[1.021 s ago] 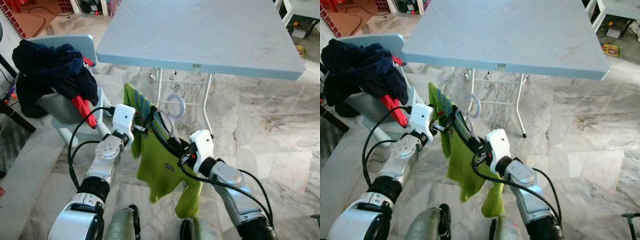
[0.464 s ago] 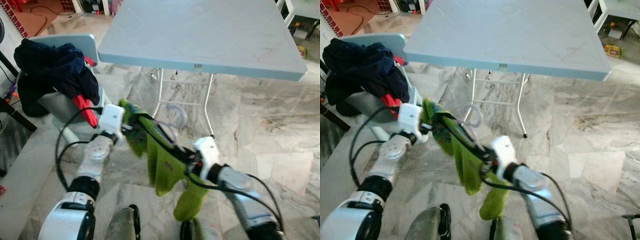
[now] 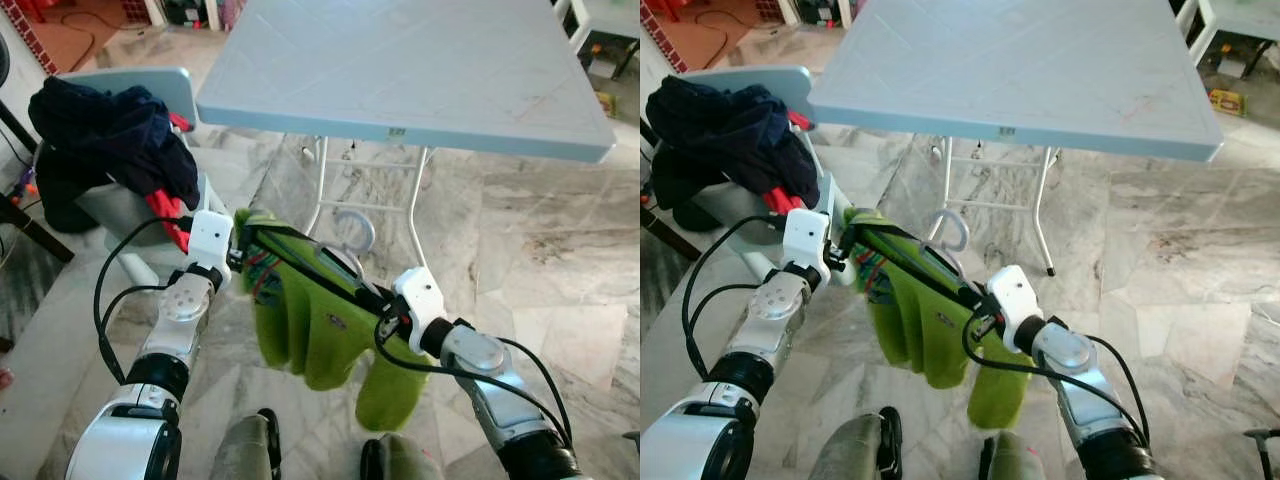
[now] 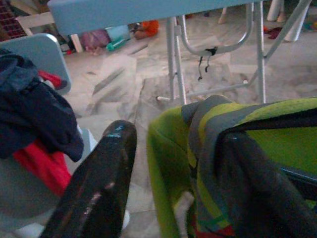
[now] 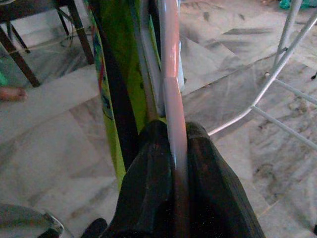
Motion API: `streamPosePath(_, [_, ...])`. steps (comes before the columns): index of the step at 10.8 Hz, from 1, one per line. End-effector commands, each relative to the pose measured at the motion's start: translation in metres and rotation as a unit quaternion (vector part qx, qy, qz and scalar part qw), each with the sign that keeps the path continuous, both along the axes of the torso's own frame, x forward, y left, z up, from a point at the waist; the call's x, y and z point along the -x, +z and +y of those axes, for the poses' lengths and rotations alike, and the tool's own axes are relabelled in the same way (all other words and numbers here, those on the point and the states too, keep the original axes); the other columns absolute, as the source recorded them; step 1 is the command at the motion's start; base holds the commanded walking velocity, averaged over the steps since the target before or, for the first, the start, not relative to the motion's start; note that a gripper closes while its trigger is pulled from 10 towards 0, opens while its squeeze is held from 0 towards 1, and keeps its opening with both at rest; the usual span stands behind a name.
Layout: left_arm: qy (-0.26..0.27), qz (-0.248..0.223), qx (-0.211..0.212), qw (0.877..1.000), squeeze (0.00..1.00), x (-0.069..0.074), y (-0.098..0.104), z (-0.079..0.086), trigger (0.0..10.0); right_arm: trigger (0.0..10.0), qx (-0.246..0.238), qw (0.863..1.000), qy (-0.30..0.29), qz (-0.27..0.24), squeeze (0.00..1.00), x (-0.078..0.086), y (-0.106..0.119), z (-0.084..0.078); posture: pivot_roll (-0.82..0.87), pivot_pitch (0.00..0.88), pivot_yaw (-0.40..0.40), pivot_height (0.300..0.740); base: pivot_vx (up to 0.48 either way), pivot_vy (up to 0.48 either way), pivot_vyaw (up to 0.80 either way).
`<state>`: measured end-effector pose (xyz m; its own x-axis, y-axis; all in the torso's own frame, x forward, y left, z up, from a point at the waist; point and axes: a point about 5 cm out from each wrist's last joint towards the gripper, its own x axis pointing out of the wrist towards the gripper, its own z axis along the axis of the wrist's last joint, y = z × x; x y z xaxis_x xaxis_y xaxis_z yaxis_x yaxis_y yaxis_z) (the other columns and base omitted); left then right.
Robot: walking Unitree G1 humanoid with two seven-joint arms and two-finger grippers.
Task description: Hang hanger
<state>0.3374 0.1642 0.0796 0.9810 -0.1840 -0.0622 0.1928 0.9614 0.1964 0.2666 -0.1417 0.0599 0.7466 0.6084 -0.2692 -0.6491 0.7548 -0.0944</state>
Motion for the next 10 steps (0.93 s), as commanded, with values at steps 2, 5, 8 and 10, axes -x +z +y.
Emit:
streamPosePath(2, [0.088,-0.009,-0.011,0.996,0.0,0.003,0.001,0.039,0.0,10.0,0.039,0.997,-0.065,0.013,0.0,0.004,-0.012,-0.032,-0.05,0.13,0.016,0.74,0.0,0.0,0.0])
streamPosePath(5, [0.121,-0.02,-0.008,0.992,0.0,0.003,0.005,0.048,0.0,10.0,0.057,0.997,-0.055,-0.007,0.0,0.01,-0.012,-0.041,-0.05,0.131,0.02,0.74,0.0,0.0,0.0])
streamPosePath(8, [0.172,-0.047,0.001,0.984,0.0,0.005,0.014,0.068,0.0,10.0,0.075,0.995,-0.068,-0.01,0.0,0.027,-0.019,-0.073,-0.05,0.137,0.028,0.74,0.0,0.0,0.0])
streamPosePath(10, [0.197,-0.04,0.014,0.979,0.0,0.007,0.013,0.08,0.0,10.0,0.08,0.995,-0.055,-0.011,0.0,0.041,-0.014,-0.093,-0.06,0.141,0.037,0.74,0.0,0.0,0.0])
